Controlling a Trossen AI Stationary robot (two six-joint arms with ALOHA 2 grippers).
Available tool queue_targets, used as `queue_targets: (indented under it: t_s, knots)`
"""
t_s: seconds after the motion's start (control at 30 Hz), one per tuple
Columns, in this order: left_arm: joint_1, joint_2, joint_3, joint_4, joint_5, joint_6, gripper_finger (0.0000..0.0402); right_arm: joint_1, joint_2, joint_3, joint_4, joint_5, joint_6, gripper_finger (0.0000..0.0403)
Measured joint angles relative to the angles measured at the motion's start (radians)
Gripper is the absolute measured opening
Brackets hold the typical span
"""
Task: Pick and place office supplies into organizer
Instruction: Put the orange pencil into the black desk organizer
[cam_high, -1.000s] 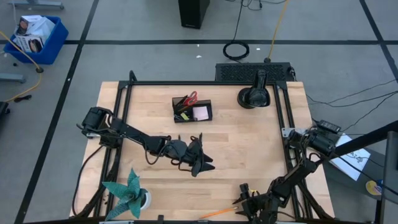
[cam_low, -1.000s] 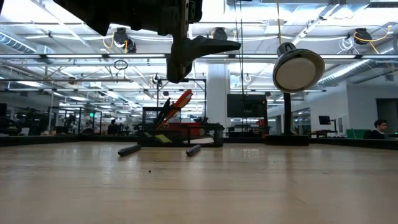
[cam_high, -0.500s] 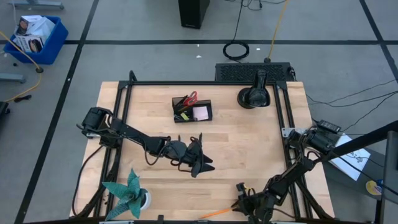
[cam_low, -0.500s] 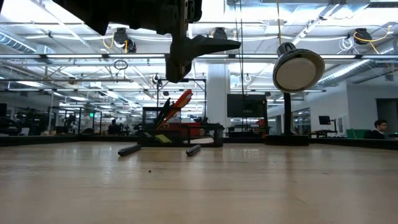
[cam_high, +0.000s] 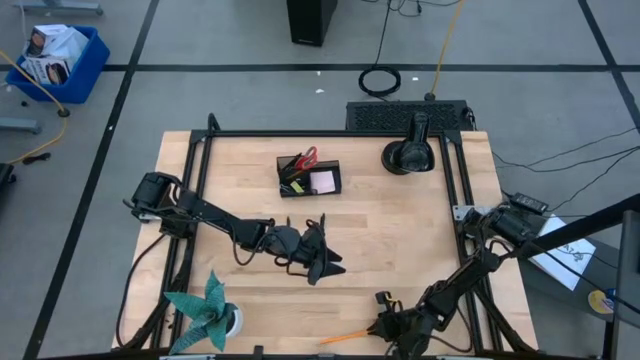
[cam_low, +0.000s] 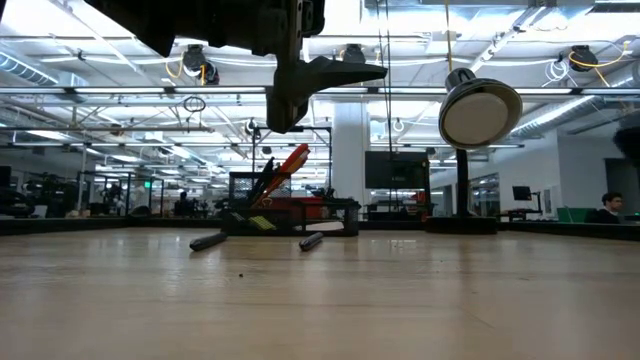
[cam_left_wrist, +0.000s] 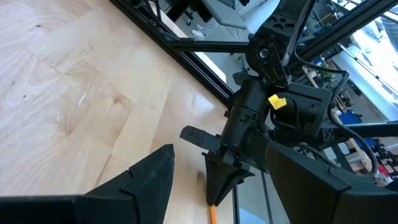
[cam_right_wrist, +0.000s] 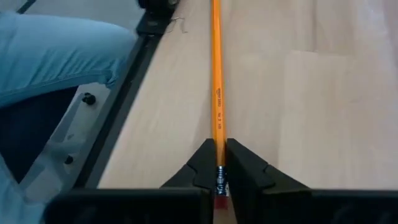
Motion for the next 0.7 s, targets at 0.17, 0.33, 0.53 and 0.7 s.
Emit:
queue_targets:
  t_s: [0.17,0.33,0.53,0.7]
  knots:
    - [0.0,0.0,0.0,0.0,0.0,-0.002,0.0257,-0.04,0.002,-0.001,-0.014,0.077,-0.009,0.0016]
    - [-0.001,0.0,0.0,0.0,0.0,0.003,0.0257,-0.095,0.001,-0.001,-0.072,0.1,-0.008,0.0018]
    - [-0.005,0.0,0.0,0.0,0.001,-0.004,0.0257,-0.136,-0.002,-0.001,-0.129,0.099,-0.029,0.0017]
    - [-0.006,0.0,0.0,-0.069,0.133,-0.097,0.0257,-0.148,-0.005,-0.001,-0.13,0.094,-0.052,0.0017]
